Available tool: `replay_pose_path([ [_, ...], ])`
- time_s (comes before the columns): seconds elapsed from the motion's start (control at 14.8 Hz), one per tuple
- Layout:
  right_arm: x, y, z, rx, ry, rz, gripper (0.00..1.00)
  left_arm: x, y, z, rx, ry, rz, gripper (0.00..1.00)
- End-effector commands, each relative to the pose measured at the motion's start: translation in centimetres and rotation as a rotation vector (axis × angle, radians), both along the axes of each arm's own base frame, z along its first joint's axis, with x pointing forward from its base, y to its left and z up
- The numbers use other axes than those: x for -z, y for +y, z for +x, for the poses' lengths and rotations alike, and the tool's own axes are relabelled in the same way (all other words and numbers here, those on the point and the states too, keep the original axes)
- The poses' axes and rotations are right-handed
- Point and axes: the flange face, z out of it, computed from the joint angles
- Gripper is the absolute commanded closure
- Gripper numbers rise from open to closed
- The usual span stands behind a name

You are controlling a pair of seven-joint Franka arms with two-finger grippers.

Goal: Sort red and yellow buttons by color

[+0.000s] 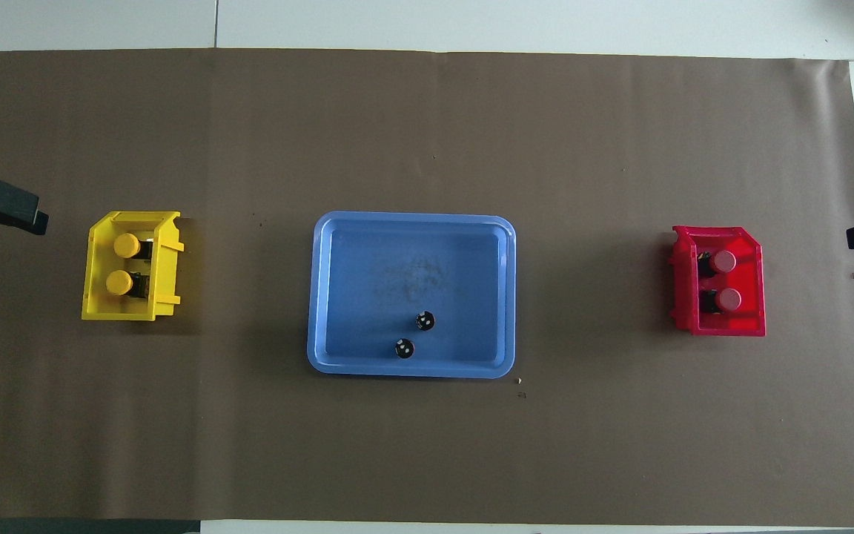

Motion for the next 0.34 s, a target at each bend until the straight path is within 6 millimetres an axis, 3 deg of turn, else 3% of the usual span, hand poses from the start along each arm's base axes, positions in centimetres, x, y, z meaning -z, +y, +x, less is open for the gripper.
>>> replay_pose_path([
  [0.0, -0.04, 0.08, -0.51, 0.018, 0.003, 0.004, 0.0, -0.59, -1.87, -0.71, -0.033, -0.001, 0.01, 0.0],
  [0.27, -0.04, 0.08, -0.51, 0.018, 0.003, 0.004, 0.0, -0.57, -2.27, -1.14, -0.034, -0.027, 0.009, 0.0],
])
